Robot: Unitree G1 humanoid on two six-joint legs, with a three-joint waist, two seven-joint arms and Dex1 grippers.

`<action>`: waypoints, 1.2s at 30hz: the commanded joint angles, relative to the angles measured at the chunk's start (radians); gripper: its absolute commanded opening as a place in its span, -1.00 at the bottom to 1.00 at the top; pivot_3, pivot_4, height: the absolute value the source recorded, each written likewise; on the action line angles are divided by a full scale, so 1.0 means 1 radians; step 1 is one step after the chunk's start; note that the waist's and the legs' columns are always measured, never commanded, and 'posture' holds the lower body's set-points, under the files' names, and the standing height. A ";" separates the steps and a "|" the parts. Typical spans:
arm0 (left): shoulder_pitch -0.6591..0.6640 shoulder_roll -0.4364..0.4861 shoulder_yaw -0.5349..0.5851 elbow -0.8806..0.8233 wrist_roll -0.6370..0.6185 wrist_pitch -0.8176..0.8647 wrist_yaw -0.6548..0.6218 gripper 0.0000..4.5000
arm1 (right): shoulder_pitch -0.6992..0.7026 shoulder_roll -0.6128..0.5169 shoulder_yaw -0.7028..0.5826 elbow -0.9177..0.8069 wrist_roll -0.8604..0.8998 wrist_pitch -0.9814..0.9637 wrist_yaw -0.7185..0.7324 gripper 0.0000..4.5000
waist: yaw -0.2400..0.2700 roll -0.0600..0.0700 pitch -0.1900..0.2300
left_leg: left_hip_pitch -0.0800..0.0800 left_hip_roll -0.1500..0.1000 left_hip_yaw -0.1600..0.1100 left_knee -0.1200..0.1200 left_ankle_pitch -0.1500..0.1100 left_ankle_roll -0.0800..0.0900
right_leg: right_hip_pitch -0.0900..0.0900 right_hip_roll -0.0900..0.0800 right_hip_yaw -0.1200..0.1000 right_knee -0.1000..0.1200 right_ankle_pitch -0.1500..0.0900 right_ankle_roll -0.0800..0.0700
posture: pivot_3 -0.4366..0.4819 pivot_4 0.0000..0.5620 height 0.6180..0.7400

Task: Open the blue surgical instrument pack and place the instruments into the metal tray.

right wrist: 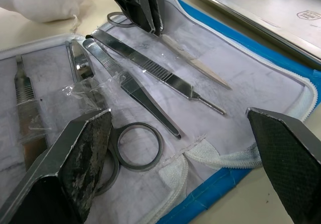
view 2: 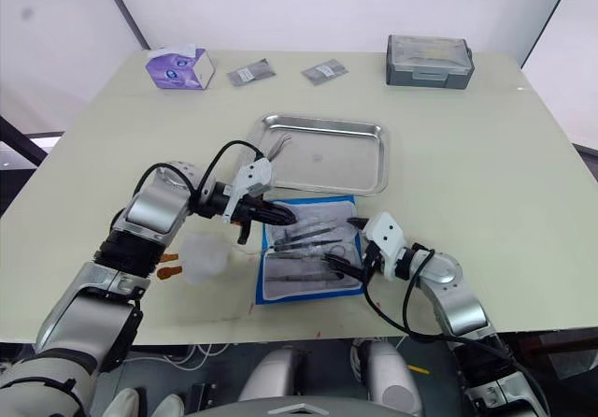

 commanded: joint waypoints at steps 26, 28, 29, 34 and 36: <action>0.087 -0.018 0.053 -0.105 -0.097 0.052 0.065 -0.74 | 0.041 0.010 0.045 0.117 -0.046 0.055 -0.023 1.00 | 0.000 0.000 0.000 | 0.000 0.001 0.000 -0.001 0.000 0.000 | 0.000 0.001 0.000 0.000 0.000 0.000 | -0.05 -0.47 0.96; 0.081 -0.020 0.056 -0.099 -0.092 0.062 0.086 -0.45 | 0.042 0.009 0.045 0.117 -0.047 0.055 -0.023 1.00 | 0.000 0.000 0.000 | 0.000 0.001 0.000 -0.001 0.000 0.000 | 0.000 0.001 0.000 0.000 0.000 0.000 | -0.05 -0.47 0.96; 0.080 -0.024 0.059 -0.099 -0.096 0.068 0.093 -0.19 | 0.042 0.009 0.045 0.117 -0.047 0.056 -0.023 1.00 | 0.000 0.000 0.000 | 0.000 0.001 0.000 -0.001 0.000 0.000 | 0.000 0.001 0.000 0.000 0.000 0.000 | -0.05 -0.47 0.96; 0.088 -0.030 0.051 -0.106 -0.092 0.050 0.112 -0.19 | 0.041 0.010 0.044 0.118 -0.048 0.055 -0.023 1.00 | 0.000 0.000 0.000 | 0.000 0.001 0.000 -0.001 0.000 0.000 | 0.000 0.001 0.000 0.000 0.000 0.000 | -0.05 -0.47 0.96; 0.095 -0.035 0.046 -0.107 -0.086 0.042 0.124 -0.19 | 0.041 0.009 0.043 0.119 -0.048 0.055 -0.024 1.00 | 0.000 0.000 0.000 | 0.000 0.001 0.000 -0.001 0.000 0.000 | 0.000 0.001 0.000 0.000 0.000 0.000 | -0.05 -0.47 0.96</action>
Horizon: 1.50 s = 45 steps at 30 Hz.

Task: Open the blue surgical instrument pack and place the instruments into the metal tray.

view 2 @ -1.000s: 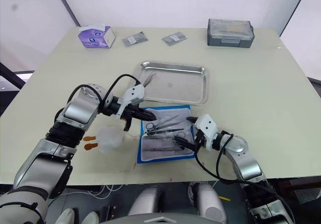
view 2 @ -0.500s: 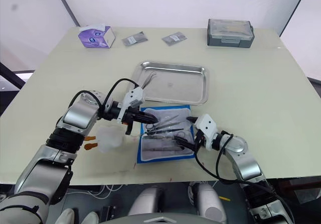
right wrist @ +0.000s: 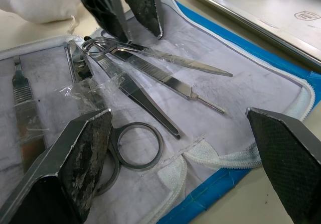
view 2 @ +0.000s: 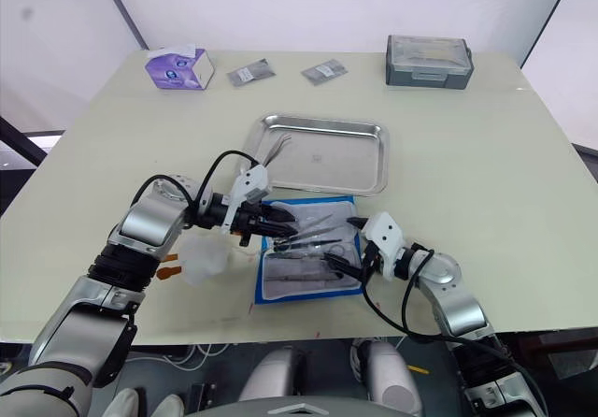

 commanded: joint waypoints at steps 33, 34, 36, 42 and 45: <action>-0.016 -0.024 -0.036 0.110 0.095 -0.210 0.032 -0.19 | 0.040 0.002 0.039 0.117 -0.040 0.055 -0.021 1.00 | 0.001 0.000 -0.001 | 0.001 0.000 0.000 -0.001 0.000 0.000 | 0.000 0.000 0.000 0.000 0.000 0.000 | -0.05 -0.47 0.96; -0.017 -0.025 -0.039 0.113 0.097 -0.215 0.028 -0.19 | 0.040 0.002 0.039 0.118 -0.040 0.054 -0.022 1.00 | 0.001 0.000 -0.001 | 0.001 0.000 0.000 -0.001 0.000 0.000 | 0.000 0.000 0.000 0.000 0.000 0.000 | -0.05 -0.47 0.96; -0.017 -0.027 -0.047 0.126 0.109 -0.248 0.027 -0.19 | 0.039 0.002 0.038 0.117 -0.040 0.055 -0.022 1.00 | 0.001 0.000 -0.001 | 0.001 0.000 0.000 -0.001 0.000 0.000 | 0.000 0.000 0.000 0.000 0.000 0.000 | -0.05 -0.47 0.96; -0.037 -0.033 -0.045 0.175 0.120 -0.305 0.026 -0.19 | 0.039 0.005 0.040 0.118 -0.040 0.054 -0.026 1.00 | 0.002 0.000 -0.001 | 0.001 0.000 0.000 -0.001 0.000 0.000 | 0.001 0.000 0.000 0.000 0.000 0.000 | -0.05 -0.47 0.96; -0.034 -0.031 -0.045 0.179 0.114 -0.309 0.007 -0.19 | 0.040 0.006 0.041 0.117 -0.040 0.053 -0.027 1.00 | 0.001 0.000 -0.001 | 0.001 0.000 0.000 -0.001 0.000 0.000 | 0.000 0.000 0.000 0.000 0.000 0.000 | -0.05 -0.47 0.96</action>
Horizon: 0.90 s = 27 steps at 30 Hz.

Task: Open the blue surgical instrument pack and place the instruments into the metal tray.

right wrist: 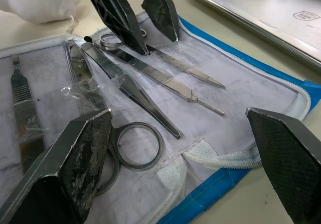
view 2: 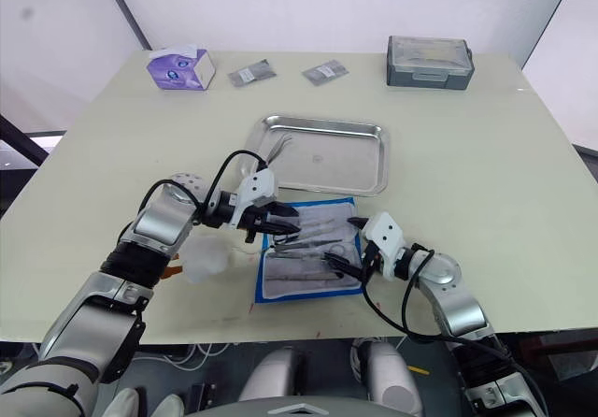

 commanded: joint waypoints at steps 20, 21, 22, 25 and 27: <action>0.089 0.008 0.004 -0.046 0.002 0.034 0.004 -0.19 | 0.042 0.007 0.041 0.116 -0.040 0.051 -0.022 1.00 | 0.000 0.000 -0.001 | 0.000 0.000 0.000 -0.001 0.000 0.000 | 0.000 0.000 0.000 -0.001 0.000 0.000 | -0.05 -0.47 0.96; 0.096 0.008 0.007 -0.031 0.005 0.011 0.005 -0.19 | 0.042 0.007 0.042 0.116 -0.041 0.051 -0.022 1.00 | 0.000 0.000 -0.002 | 0.001 0.000 0.000 -0.002 0.000 0.000 | 0.000 0.000 0.000 -0.001 0.000 0.000 | -0.05 -0.47 0.96; 0.103 0.009 0.008 -0.019 0.008 -0.019 0.003 -0.19 | 0.041 0.007 0.042 0.116 -0.041 0.050 -0.022 1.00 | -0.001 -0.001 -0.002 | 0.001 0.000 0.000 -0.002 0.000 0.000 | 0.000 0.000 0.000 -0.001 0.000 0.000 | -0.05 -0.47 0.96; 0.113 0.003 0.027 0.015 -0.005 -0.081 -0.004 -0.19 | 0.040 0.010 0.040 0.114 -0.040 0.051 -0.023 1.00 | -0.001 -0.001 -0.003 | 0.001 0.001 0.000 -0.002 0.000 0.000 | 0.000 0.000 0.000 -0.001 0.000 0.000 | -0.05 -0.47 0.96; 0.111 0.003 0.033 0.041 -0.005 -0.097 -0.005 -0.19 | 0.038 0.011 0.038 0.112 -0.039 0.053 -0.023 1.00 | -0.001 -0.001 -0.003 | 0.002 0.001 0.000 -0.002 0.000 0.000 | 0.000 0.000 0.000 -0.001 0.000 0.000 | -0.05 -0.47 0.96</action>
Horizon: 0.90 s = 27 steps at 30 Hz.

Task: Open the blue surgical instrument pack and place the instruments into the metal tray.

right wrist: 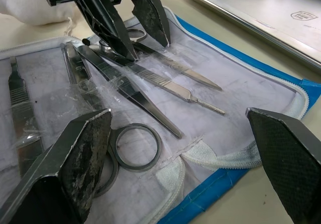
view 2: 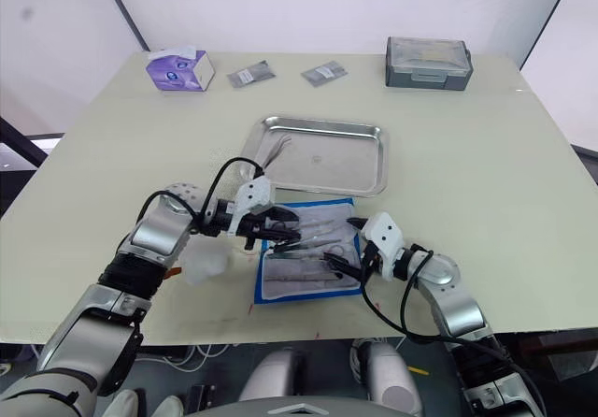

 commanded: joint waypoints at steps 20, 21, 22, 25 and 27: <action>0.009 -0.005 -0.013 0.130 0.042 -0.074 -0.033 -0.94 | 0.040 0.002 0.037 0.104 -0.036 0.052 -0.018 1.00 | 0.000 0.000 -0.001 | 0.001 0.000 0.000 0.000 0.000 0.000 | 0.000 0.000 0.000 0.000 0.000 0.000 | -0.05 -0.47 0.96; 0.007 -0.005 -0.013 0.130 0.042 -0.074 -0.036 -0.94 | 0.041 0.002 0.036 0.104 -0.035 0.052 -0.018 1.00 | 0.000 0.000 -0.001 | 0.001 0.000 0.000 0.000 0.000 0.000 | 0.000 0.000 0.000 0.000 0.000 0.000 | -0.05 -0.47 0.96; 0.000 -0.004 -0.015 0.129 0.041 -0.072 -0.043 -0.94 | 0.041 0.002 0.036 0.104 -0.035 0.052 -0.018 1.00 | 0.000 0.000 -0.001 | 0.001 0.000 0.000 0.000 0.000 0.000 | 0.000 0.000 0.000 0.000 0.000 0.000 | -0.05 -0.47 0.96; -0.028 -0.001 -0.023 0.121 0.034 -0.039 -0.073 -0.94 | 0.040 0.002 0.037 0.105 -0.036 0.052 -0.018 1.00 | 0.000 0.000 -0.001 | 0.001 0.000 0.000 0.000 0.000 0.000 | 0.000 0.001 0.000 0.000 0.000 0.000 | -0.05 -0.47 0.96; -0.044 -0.004 -0.027 0.117 0.029 -0.014 -0.087 -0.94 | 0.038 0.003 0.038 0.110 -0.037 0.050 -0.018 1.00 | 0.000 0.000 -0.001 | 0.000 0.000 0.000 0.000 0.000 0.000 | 0.000 0.001 0.000 0.000 0.000 0.000 | -0.05 -0.47 0.96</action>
